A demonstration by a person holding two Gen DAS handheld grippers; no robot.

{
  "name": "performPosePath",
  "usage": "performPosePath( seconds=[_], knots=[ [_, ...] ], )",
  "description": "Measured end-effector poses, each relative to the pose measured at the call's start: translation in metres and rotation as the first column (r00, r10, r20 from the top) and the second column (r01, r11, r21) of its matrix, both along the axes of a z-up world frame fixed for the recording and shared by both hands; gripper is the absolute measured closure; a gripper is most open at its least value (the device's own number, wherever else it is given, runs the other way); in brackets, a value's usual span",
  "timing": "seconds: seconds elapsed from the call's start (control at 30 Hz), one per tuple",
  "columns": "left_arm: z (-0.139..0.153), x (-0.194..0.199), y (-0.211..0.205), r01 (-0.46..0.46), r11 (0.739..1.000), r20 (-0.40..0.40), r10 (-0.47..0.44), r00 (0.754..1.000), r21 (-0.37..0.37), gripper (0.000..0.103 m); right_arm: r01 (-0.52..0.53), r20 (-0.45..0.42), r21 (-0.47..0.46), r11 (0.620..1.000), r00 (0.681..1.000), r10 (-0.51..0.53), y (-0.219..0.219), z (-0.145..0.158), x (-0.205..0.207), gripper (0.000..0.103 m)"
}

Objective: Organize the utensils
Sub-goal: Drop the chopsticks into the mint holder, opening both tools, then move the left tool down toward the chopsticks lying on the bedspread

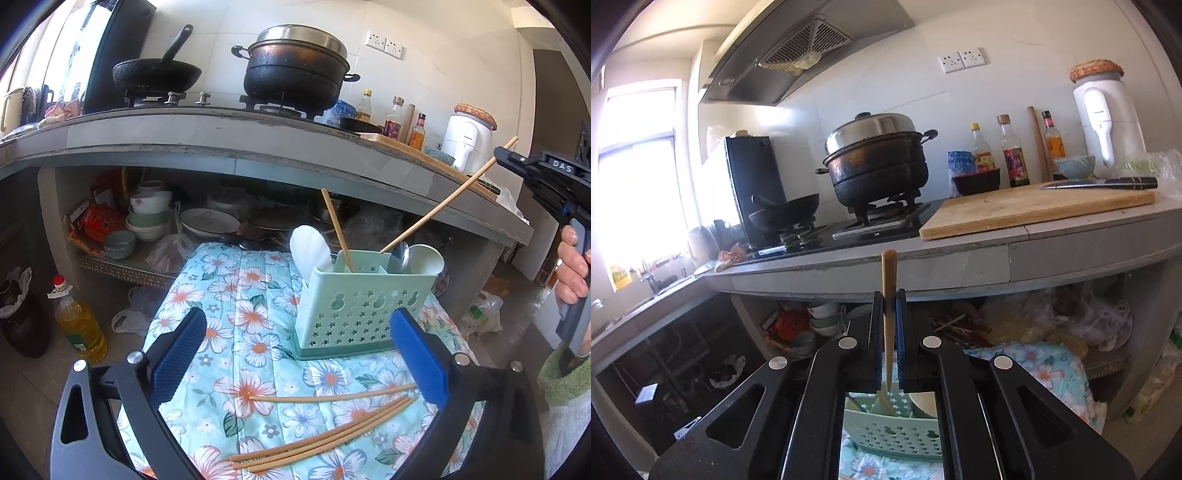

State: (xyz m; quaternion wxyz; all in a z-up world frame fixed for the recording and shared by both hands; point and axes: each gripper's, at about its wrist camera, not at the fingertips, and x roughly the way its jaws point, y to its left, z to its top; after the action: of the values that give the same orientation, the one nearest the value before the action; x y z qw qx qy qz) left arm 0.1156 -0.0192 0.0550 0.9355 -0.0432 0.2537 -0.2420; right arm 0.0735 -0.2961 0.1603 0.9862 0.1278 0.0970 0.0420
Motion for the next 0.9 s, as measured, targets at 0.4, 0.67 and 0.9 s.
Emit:
performPosePath(
  seconds=[0.4, 0.67, 0.9],
  knots=[
    [-0.002, 0.001, 0.005, -0.007, 1.000, -0.007, 0.007, 1.000, 0.000, 0.005, -0.099, -0.048, -0.379, 0.920, 0.995, 0.087, 0.069, -0.045, 0.032, 0.095],
    [-0.002, 0.000, 0.001, 0.003, 1.000, 0.004, -0.003, 1.000, 0.014, 0.005, -0.146, 0.015, -0.192, 0.970, 0.988, 0.151, 0.031, -0.031, -0.002, 0.064],
    [-0.005, 0.004, -0.007, 0.015, 1.000, -0.001, -0.015, 1.000, 0.018, 0.005, -0.124, 0.043, -0.043, 0.991, 0.991, 0.126, -0.009, -0.033, -0.042, 0.059]
  ],
)
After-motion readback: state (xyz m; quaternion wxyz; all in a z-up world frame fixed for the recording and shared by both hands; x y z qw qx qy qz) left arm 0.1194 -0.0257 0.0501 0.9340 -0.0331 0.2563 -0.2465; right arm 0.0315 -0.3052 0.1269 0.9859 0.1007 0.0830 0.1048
